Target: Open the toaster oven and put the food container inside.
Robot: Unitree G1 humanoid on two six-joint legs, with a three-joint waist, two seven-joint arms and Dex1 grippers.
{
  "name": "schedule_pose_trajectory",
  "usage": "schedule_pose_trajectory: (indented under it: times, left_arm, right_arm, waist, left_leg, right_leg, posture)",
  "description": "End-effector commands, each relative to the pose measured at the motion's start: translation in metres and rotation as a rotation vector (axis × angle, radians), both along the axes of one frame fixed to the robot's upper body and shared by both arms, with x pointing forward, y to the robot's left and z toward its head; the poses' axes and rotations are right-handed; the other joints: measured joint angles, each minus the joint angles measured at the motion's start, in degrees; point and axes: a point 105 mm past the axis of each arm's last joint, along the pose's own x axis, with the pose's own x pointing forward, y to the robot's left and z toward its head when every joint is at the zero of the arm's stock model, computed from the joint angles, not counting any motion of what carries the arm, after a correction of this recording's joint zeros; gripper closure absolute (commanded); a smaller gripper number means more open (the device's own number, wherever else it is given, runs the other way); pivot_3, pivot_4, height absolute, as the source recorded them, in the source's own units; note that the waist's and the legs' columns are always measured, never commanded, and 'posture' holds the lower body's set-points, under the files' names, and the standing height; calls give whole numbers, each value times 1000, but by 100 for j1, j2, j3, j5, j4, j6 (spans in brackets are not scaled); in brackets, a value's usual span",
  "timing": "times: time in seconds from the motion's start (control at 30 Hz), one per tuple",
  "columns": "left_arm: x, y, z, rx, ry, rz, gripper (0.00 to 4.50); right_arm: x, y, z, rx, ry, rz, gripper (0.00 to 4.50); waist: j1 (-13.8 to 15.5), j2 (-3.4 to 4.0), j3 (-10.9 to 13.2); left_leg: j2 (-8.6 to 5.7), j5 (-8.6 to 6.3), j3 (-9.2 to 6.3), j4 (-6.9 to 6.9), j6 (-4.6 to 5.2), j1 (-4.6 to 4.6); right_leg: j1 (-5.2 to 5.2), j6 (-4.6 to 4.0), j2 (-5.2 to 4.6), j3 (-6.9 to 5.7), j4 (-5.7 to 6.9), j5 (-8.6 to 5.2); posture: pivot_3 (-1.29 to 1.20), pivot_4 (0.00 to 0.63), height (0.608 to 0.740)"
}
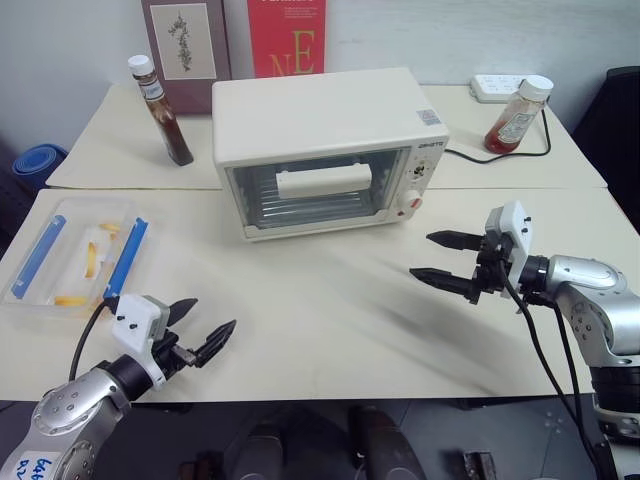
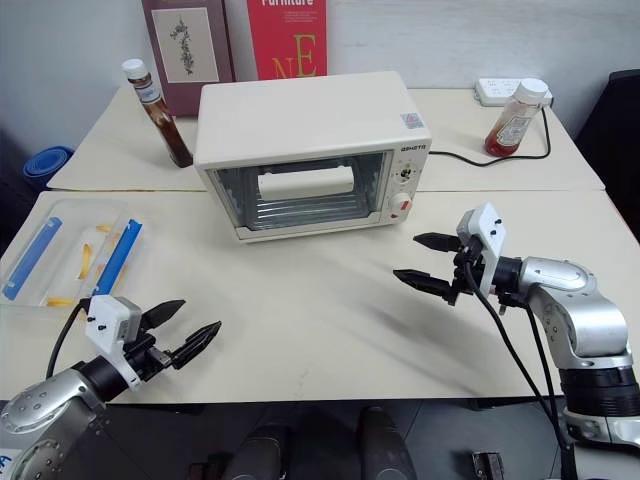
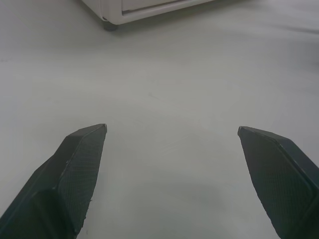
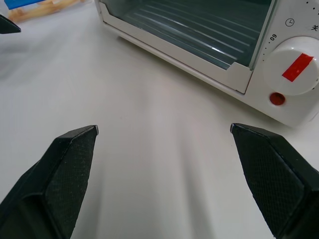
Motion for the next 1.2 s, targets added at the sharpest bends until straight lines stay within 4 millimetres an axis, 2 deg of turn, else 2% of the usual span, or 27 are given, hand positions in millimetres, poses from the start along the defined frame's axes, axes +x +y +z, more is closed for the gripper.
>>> schedule_pose_trajectory:
  times: [0.03, 0.27, 0.4, 0.5, 0.67, 0.8, 0.93, 1.03, 1.2]
  left_arm:
    - [2, -6, 11, -15, -39, -15, 0]
    - [1, -6, 11, -56, -16, -7, 0]
    - [4, -13, 18, -65, -19, -49, 0]
    - [3, -26, 25, -75, -13, -155, 0]
    - [-10, -51, 52, -85, -11, -406, 0]
    - [-2, -53, 86, -129, -102, -427, 0]
    - [1, -49, 115, -160, -158, -454, 0]
    - [2, -45, 126, -145, -174, -461, 0]
    - [10, -40, 131, -103, -185, -432, 0]
  right_arm:
    - [-4, 6, 11, -10, -43, 30, 51]
    - [-8, 15, 15, 53, -5, 60, 51]
    - [-9, 25, 20, 101, 17, 92, 51]
    - [-7, 35, 30, 160, 19, 120, 51]
    - [11, 46, 46, 193, -32, 118, 51]
    - [24, 57, 68, 278, -59, 120, 51]
    - [27, 67, 80, 306, -70, 164, 51]
    - [24, 77, 84, 307, -70, 214, 51]
    - [12, 95, 84, 301, -62, 311, 51]
  waist:
    - [0, 0, 0]
    - [-1, 1, 0]
    - [0, 2, 1]
    - [-8, 2, 1]
    - [-16, 6, 3]
    - [-10, 11, 7]
    - [-16, 13, 8]
    - [-16, 14, 8]
    - [-20, 17, 10]
  left_leg:
    - [0, 0, 0, 0, 0, 0]
    - [4, -1, 4, 0, 0, 0]
    - [3, -1, 5, 0, 0, 0]
    - [4, -1, 6, 0, 0, 0]
    - [7, -1, 10, -1, -1, -2]
    - [8, -1, 12, -3, -1, -2]
    - [9, -1, 11, -3, -2, -8]
    - [8, -2, 16, -7, -3, -13]
    - [9, -2, 24, -8, -3, -13]
  right_leg:
    - [-1, 0, 0, 0, 0, 0]
    - [-3, 0, 5, 5, 1, 0]
    - [-4, 0, 4, 7, 1, 0]
    - [-6, 0, 6, 8, 3, 1]
    - [-13, -1, 10, 11, 4, 1]
    - [-16, 0, 9, 14, 6, 2]
    - [-23, 0, 10, 14, 7, 2]
    - [-29, 1, 9, 17, 3, 2]
    - [-34, 1, 11, 22, 3, 2]
  posture:
    - [0, 150, 740]
    - [0, 150, 740]
    - [0, 150, 740]
    - [0, 150, 740]
    - [0, 150, 740]
    - [0, 150, 740]
    - [0, 150, 740]
    - [0, 150, 740]
    - [0, 150, 740]
